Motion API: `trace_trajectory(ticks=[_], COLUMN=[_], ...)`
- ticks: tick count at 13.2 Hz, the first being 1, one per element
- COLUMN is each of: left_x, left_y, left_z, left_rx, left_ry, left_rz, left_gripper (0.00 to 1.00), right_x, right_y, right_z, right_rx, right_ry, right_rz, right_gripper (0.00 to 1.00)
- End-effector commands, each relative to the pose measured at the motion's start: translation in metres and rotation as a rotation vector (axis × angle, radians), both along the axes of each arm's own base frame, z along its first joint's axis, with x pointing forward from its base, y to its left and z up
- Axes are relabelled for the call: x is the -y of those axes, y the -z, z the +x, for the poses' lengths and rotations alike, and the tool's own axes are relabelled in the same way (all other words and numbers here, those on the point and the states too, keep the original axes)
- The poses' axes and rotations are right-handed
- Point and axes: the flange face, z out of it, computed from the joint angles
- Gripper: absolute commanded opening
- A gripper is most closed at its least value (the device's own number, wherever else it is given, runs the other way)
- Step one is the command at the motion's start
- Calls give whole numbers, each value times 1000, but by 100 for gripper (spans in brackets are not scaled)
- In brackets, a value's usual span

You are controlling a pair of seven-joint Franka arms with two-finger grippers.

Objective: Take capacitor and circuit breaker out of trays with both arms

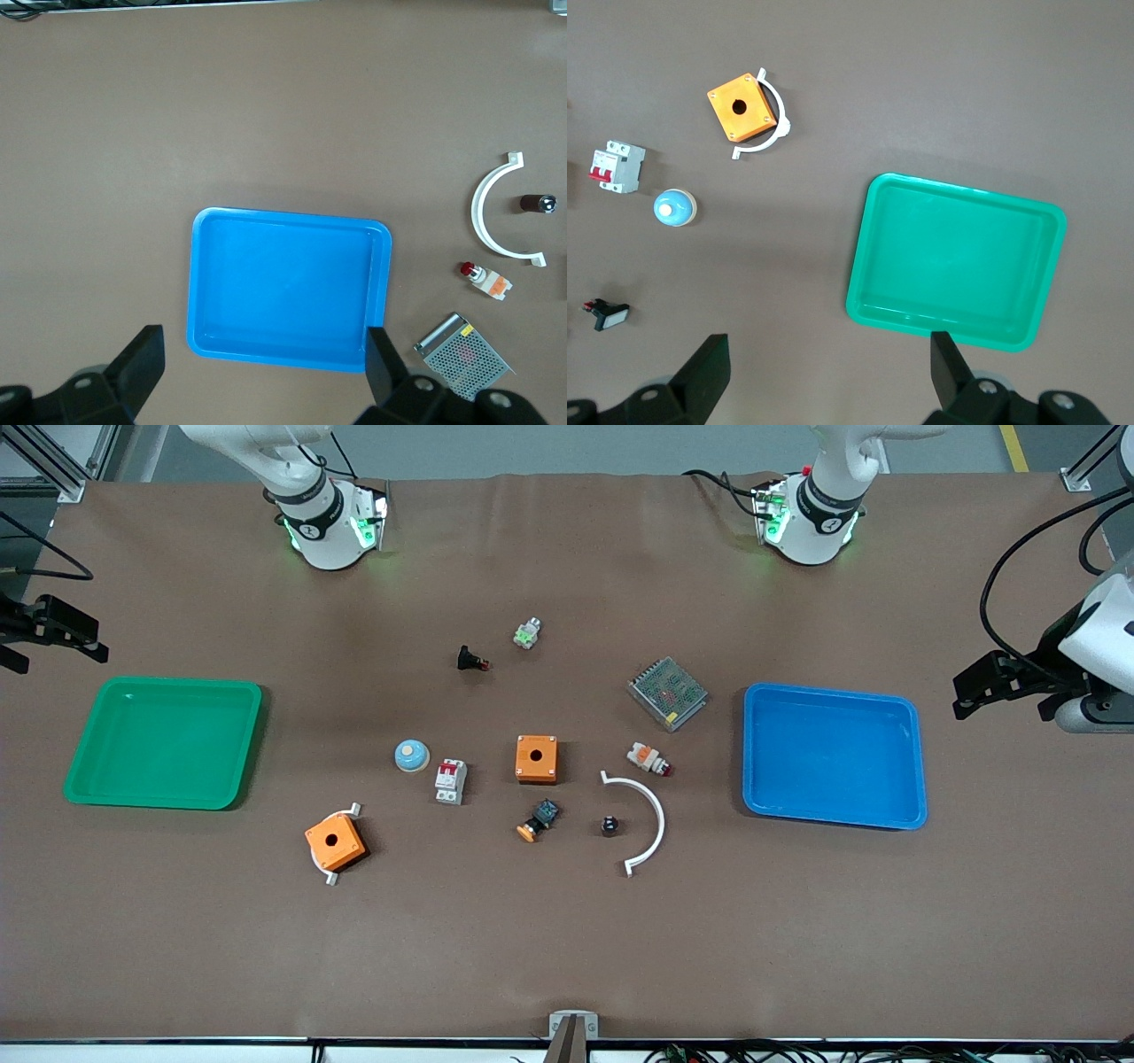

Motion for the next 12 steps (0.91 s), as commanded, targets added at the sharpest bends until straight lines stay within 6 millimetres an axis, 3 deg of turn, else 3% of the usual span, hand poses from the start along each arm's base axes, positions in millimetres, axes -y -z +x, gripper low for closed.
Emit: trace_trajectory(ticks=[1, 12], left_x=[-2, -12], left_y=[-16, -19], left_z=[-3, -5], left_rx=[16, 0], left_ry=[19, 3], left_rz=[6, 6], left_gripper=[100, 100], right_x=[5, -2], right_y=[-3, -7], right_z=[-8, -16], right_rx=[16, -12], right_ry=[-23, 91], right_rz=[30, 54], right_gripper=[100, 100])
